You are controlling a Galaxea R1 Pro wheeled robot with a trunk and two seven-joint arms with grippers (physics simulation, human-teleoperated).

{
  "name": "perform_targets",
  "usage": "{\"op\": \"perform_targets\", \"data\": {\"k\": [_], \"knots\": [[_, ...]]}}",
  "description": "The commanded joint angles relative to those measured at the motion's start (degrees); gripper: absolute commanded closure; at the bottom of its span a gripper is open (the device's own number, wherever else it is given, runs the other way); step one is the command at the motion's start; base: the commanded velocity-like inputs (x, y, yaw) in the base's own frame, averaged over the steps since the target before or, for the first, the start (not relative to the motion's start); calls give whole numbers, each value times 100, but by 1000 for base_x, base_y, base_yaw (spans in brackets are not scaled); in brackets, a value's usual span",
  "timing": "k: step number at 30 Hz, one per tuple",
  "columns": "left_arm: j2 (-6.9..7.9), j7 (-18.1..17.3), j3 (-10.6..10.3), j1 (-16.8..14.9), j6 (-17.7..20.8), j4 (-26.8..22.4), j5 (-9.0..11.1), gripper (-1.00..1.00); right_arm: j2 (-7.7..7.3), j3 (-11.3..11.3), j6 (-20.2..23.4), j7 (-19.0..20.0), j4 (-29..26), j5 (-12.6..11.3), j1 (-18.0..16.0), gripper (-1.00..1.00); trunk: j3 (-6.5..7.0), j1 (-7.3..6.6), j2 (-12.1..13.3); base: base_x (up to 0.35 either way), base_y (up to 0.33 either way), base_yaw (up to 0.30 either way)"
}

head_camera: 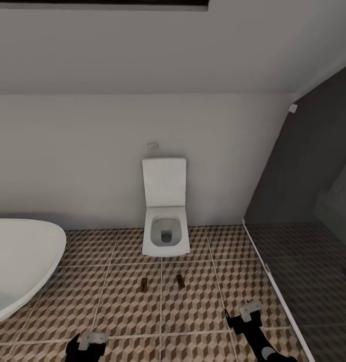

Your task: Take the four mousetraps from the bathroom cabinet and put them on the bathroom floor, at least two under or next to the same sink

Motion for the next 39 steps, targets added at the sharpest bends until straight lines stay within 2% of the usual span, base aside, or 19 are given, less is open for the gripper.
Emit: {"op": "perform_targets", "data": {"k": [1, 39], "knots": [[-4, 18, -49, -8, -29, 19, 21, -100, 2, 41, -7, -57, 4, 33, -5, -100, -1, 3, -10, 0, 0, 0], [-3, 18, -49, -8, -31, 19, 21, -100, 9, 41, -7, -57, 4, 33, -5, -100, 351, 3, -10, 0, 0, 0]]}}
